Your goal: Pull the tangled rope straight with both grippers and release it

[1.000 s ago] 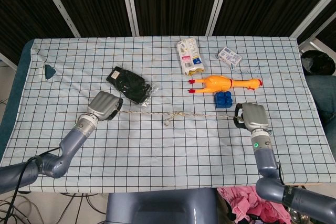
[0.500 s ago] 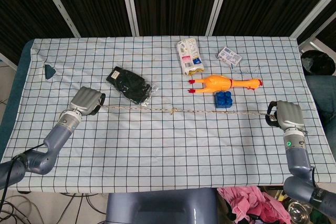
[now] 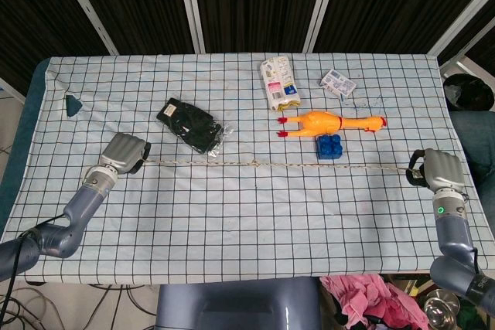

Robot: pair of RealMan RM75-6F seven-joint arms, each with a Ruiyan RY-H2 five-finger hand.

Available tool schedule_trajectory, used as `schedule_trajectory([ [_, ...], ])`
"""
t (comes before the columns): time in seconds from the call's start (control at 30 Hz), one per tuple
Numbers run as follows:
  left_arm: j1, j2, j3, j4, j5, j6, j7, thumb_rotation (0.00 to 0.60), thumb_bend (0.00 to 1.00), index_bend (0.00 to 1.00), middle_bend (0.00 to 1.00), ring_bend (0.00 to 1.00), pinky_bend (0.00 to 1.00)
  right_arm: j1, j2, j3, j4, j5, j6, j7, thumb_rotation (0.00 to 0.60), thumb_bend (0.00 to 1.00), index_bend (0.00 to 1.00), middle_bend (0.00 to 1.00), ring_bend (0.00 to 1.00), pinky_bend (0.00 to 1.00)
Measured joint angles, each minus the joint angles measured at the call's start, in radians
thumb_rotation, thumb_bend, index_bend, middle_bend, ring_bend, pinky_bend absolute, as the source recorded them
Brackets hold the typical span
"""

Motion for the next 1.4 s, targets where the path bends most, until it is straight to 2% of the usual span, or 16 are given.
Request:
schedule_trajectory([
  [0.53,-0.006,-0.033,-0.001,0.050,-0.010,-0.028,0.009,0.600,0.49,0.63,0.98,0.99,0.96,-0.006,-0.037,-0.011,0.111,0.021,-0.048,0.023,0.600,0.44,0.67,0.98,1.00,1.00],
  [1.27,0.006,-0.110,0.018,0.146,0.008,-0.061,0.005,0.600,0.49,0.63,0.98,0.99,0.96,-0.001,-0.099,-0.032,0.188,0.018,-0.133,0.039,0.600,0.44,0.67,0.98,1.00,1.00],
  [1.4,0.009,-0.122,0.021,0.167,0.006,-0.072,0.007,0.600,0.48,0.58,0.97,0.98,0.96,0.005,-0.105,-0.036,0.203,0.027,-0.147,0.030,0.600,0.42,0.66,0.98,1.00,1.00],
])
